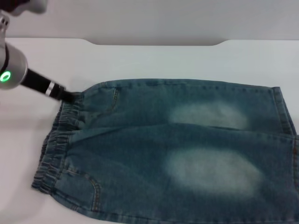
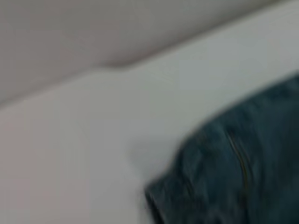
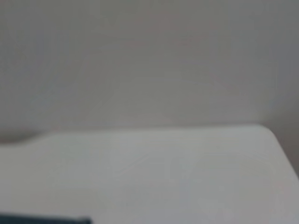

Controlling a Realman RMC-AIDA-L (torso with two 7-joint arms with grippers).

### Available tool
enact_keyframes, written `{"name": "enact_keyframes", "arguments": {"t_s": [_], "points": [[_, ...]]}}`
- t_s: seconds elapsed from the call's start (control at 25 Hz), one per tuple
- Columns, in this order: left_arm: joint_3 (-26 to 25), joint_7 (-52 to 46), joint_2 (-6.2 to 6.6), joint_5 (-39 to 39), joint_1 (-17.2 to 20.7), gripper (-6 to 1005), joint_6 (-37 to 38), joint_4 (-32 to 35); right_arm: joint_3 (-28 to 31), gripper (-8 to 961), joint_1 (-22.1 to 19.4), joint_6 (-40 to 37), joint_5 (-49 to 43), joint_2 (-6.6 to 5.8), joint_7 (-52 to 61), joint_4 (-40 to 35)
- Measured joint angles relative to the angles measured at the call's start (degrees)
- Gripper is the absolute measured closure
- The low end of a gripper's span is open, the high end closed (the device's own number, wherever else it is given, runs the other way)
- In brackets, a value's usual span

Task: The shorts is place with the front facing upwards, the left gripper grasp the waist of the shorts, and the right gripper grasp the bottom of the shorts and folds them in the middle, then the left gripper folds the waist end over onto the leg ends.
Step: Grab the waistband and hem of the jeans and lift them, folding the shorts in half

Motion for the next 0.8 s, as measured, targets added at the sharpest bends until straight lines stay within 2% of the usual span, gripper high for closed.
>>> {"name": "enact_keyframes", "arguments": {"t_s": [0.08, 0.24, 0.48, 0.8], "points": [[0.23, -1.14, -0.03, 0.43, -0.57, 152, -5.71, -0.04, -0.01, 310, -0.22, 1.38, -1.83, 0.08, 0.32, -0.22], [1.12, -2.21, -0.13, 0.48, -0.59, 151, -8.43, 0.77, -0.36, 310, -0.76, 3.49, -1.15, 0.23, 0.69, -3.57], [2.39, -3.75, -0.07, 0.72, -0.84, 153, -11.05, 1.86, -3.01, 310, -0.81, 5.11, -0.62, 0.35, 1.99, -4.32], [4.37, -5.74, -0.04, 2.39, -2.2, 155, -16.49, 3.15, -6.13, 311, -1.38, 2.35, -0.81, 0.45, 4.54, -4.03]]}}
